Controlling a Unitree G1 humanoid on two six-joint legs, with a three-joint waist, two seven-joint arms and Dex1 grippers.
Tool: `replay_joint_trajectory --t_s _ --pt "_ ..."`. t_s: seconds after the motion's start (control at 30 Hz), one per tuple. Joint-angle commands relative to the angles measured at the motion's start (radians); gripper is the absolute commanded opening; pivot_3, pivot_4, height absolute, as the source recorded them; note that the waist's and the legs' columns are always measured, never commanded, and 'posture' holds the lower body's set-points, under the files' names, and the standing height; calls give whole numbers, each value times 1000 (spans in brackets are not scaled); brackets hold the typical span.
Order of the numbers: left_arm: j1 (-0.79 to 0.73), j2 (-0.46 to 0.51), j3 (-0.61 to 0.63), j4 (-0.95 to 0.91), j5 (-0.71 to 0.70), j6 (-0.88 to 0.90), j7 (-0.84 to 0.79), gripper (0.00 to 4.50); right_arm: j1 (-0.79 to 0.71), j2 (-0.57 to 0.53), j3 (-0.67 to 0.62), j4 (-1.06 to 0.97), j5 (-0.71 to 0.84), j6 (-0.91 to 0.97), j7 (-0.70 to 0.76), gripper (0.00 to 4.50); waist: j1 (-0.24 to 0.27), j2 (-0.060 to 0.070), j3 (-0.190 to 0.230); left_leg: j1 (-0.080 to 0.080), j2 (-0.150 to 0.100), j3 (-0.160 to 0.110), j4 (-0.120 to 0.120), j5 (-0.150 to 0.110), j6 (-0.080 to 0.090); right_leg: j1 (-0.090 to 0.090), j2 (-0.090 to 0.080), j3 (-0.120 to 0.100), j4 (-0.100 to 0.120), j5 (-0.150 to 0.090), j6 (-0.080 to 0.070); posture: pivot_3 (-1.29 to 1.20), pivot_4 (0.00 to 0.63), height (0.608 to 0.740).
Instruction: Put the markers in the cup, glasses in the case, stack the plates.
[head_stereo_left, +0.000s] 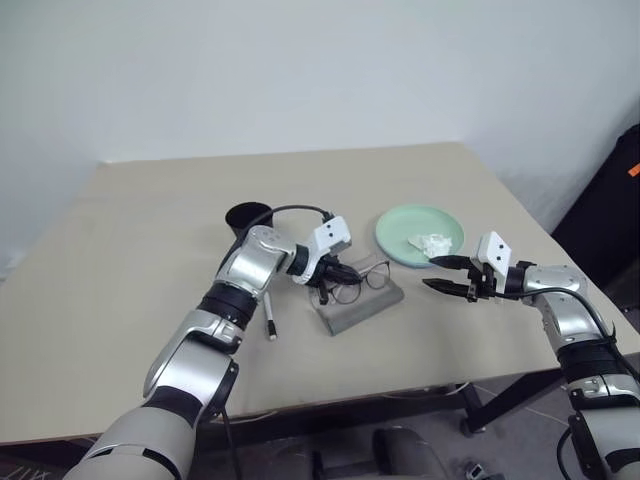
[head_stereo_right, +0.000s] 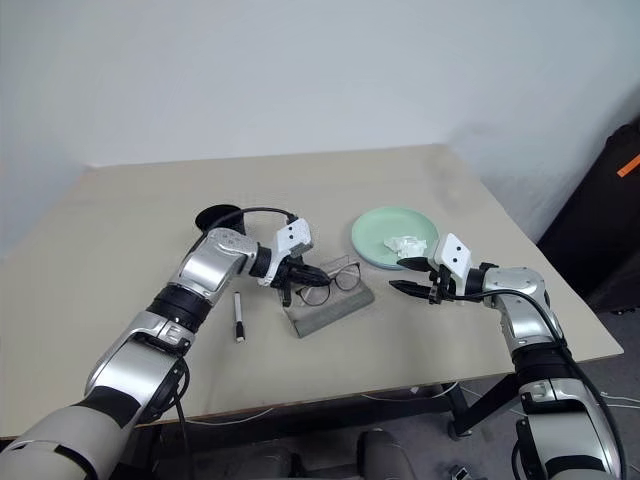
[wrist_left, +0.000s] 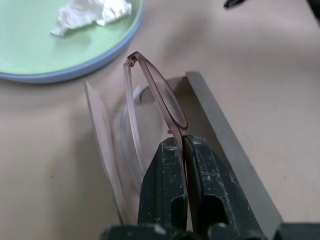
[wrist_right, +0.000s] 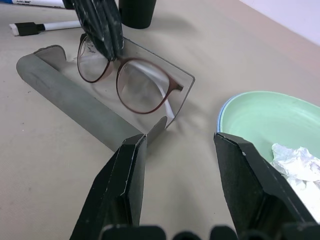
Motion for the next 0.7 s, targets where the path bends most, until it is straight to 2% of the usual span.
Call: replay_joint_trajectory --t_s 0.03,0.43,0.6,0.63,0.7 --pt "17 7 -15 -57 16 0 -9 26 -30 -14 -17 -6 1 -18 -4 2324 0 0 0 0 0 0 0 0 0 0 0 0 0 0 0 0 0 740" --pt "106 9 1 -169 -27 152 -37 26 -27 -6 -11 -5 0 -25 -10 2324 0 0 0 1 0 0 0 0 0 0 0 1 0 0 0 0 0 740" --pt "121 12 3 -183 -30 165 -19 26 -32 -6 -9 -1 0 -28 -8 2324 0 0 0 1 0 0 0 0 0 0 0 1 1 0 0 0 0 740" --pt "122 11 5 -184 -31 163 -13 453 -33 -5 -8 -1 0 -28 -7 2324 0 0 0 1 0 0 0 0 0 0 0 1 1 0 0 0 0 740" --pt "121 7 9 -180 -29 154 1 994 -36 -5 -7 1 0 -28 -6 2324 0 0 0 1 0 0 0 0 0 0 0 1 0 0 0 0 0 740"
